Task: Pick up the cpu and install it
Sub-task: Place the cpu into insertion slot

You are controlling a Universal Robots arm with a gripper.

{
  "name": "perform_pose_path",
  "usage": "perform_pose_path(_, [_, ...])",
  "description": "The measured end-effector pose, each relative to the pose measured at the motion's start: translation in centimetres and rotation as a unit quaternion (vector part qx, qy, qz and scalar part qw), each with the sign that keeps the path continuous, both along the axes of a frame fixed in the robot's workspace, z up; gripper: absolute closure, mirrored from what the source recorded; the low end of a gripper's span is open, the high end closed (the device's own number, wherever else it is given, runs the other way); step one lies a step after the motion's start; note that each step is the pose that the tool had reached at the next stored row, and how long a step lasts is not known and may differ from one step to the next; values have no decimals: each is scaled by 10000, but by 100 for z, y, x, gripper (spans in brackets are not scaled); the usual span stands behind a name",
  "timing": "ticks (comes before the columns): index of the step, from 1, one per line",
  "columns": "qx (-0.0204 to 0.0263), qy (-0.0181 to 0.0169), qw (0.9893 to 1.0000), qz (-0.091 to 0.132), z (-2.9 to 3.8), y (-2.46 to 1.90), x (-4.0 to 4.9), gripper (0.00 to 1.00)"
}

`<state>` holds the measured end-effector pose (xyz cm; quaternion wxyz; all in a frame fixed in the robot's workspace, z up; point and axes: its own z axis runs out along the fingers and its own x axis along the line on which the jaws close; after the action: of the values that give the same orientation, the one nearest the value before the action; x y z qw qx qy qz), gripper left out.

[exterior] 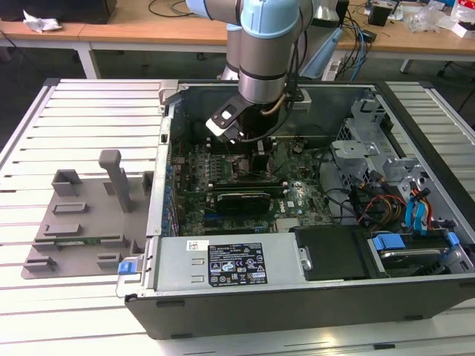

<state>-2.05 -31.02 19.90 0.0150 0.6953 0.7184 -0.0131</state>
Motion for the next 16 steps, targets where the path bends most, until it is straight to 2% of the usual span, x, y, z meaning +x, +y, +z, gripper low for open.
perform_pose_path(5, [0, 0, 10000, 0, -3, 0, 0, 45])
perform_pose_path(6, [0, 0, 10000, 0, -3, 0, 0, 44])
perform_pose_path(7, [-1, 0, 10000, 0, -3, 0, 0, 38])
perform_pose_path(13, [0, 0, 10000, -1, -4, -18, 0, 38])
perform_pose_path(16, [-1, 0, 10000, 0, 39, -18, 0, 38])
